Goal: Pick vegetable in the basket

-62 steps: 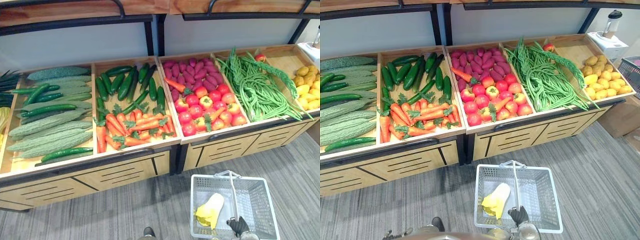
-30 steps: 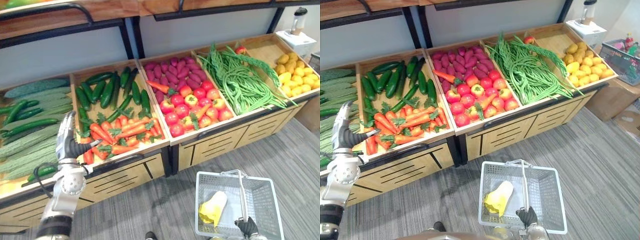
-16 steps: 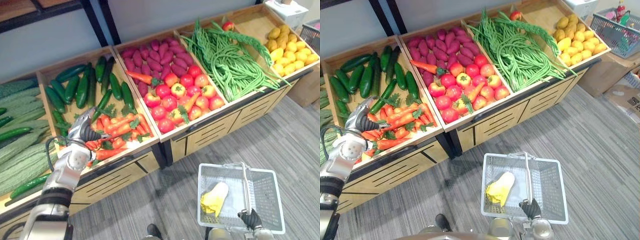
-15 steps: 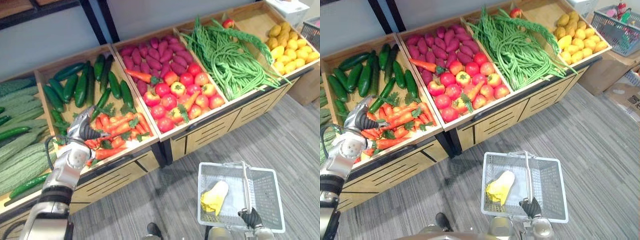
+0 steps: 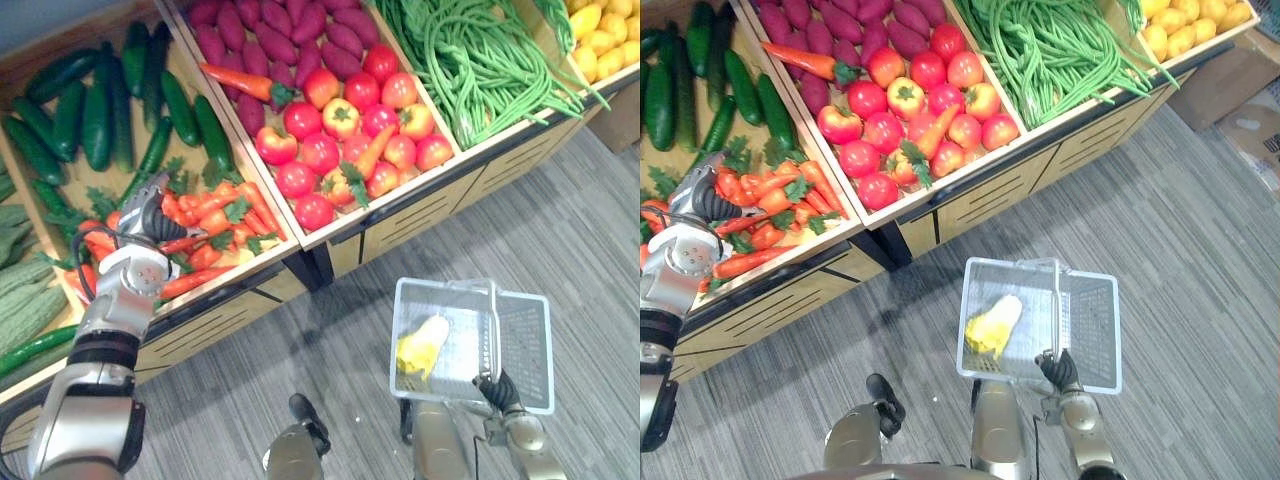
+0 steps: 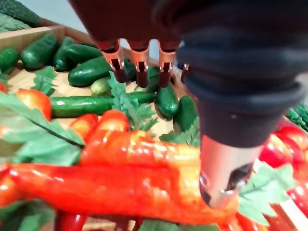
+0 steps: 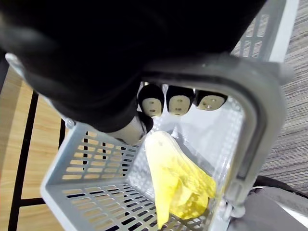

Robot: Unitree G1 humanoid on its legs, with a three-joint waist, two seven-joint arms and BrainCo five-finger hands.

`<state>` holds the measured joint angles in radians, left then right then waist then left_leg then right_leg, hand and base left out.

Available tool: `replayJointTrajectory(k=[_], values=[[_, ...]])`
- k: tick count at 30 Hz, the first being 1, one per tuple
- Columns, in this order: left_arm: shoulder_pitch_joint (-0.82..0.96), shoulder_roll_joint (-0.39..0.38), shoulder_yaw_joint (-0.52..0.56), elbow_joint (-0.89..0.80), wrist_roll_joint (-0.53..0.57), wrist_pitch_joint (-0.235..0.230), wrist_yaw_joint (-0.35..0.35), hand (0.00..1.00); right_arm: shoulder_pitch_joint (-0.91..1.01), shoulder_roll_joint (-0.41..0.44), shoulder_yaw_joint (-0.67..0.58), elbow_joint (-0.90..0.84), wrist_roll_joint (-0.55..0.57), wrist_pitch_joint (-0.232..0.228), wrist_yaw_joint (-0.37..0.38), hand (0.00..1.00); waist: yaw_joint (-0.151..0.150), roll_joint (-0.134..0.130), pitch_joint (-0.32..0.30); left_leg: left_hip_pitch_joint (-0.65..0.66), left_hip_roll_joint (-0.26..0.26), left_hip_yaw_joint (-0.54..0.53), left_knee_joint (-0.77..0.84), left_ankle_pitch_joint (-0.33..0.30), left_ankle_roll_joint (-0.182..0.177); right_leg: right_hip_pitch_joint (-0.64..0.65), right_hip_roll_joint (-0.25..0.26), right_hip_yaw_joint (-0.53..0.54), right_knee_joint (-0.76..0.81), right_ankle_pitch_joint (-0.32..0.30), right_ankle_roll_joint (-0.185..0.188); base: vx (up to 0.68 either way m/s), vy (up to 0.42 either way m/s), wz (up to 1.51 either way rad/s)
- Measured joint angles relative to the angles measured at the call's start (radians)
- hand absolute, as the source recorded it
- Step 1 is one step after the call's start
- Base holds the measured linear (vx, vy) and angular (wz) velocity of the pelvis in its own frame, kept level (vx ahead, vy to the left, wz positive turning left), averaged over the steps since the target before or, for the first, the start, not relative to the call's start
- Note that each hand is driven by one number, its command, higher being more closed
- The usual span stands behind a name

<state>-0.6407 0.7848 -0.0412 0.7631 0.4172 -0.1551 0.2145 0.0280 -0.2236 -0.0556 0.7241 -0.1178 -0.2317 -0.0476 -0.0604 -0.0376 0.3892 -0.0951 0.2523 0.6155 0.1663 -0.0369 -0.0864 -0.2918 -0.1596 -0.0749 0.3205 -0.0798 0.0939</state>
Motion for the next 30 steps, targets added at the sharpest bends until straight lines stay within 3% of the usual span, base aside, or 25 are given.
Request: replayJointTrajectory(k=[2,5,11,22,30], values=[[-0.022,-0.001,-0.005,0.000,0.000,0.001,0.002,0.00,-0.023,-0.022,0.019,-0.005,0.000,0.000,-0.008,1.00,-0.007,0.020,0.033,-0.024,0.031,0.001,0.020,-0.004,-0.007,-0.005,0.022,0.000,-0.023,0.001,0.000,0.04,-0.090,0.00],[-0.046,-0.004,-0.039,0.000,0.000,-0.002,0.001,0.00,-0.032,-0.031,0.023,-0.005,0.002,0.003,-0.016,1.00,-0.021,0.022,0.051,-0.024,0.045,0.004,0.033,-0.004,-0.007,-0.006,0.033,0.001,-0.020,0.001,0.000,0.01,-0.043,-0.10],[-0.096,-0.008,-0.052,0.000,0.015,-0.007,0.001,0.00,-0.025,-0.031,0.025,-0.009,0.011,0.001,-0.036,1.00,-0.018,0.021,0.054,-0.055,0.039,0.009,0.047,-0.004,-0.007,-0.036,0.015,0.003,-0.016,0.001,0.000,-0.01,0.009,0.01],[-0.099,-0.041,-0.048,0.020,0.067,0.069,0.018,0.00,-0.026,-0.031,0.023,-0.027,0.012,-0.001,-0.056,1.00,-0.010,0.014,0.069,-0.081,0.039,0.029,0.047,-0.006,-0.010,-0.070,0.012,0.003,-0.014,0.001,0.001,-0.03,0.000,-0.01],[-0.099,-0.041,-0.016,0.029,0.072,0.083,0.024,0.00,-0.026,-0.031,0.023,-0.042,0.012,0.001,-0.063,1.00,-0.013,0.020,0.072,-0.095,0.035,0.027,0.044,-0.002,-0.014,-0.073,0.008,-0.006,-0.037,0.017,0.008,-0.05,-0.004,0.01]])
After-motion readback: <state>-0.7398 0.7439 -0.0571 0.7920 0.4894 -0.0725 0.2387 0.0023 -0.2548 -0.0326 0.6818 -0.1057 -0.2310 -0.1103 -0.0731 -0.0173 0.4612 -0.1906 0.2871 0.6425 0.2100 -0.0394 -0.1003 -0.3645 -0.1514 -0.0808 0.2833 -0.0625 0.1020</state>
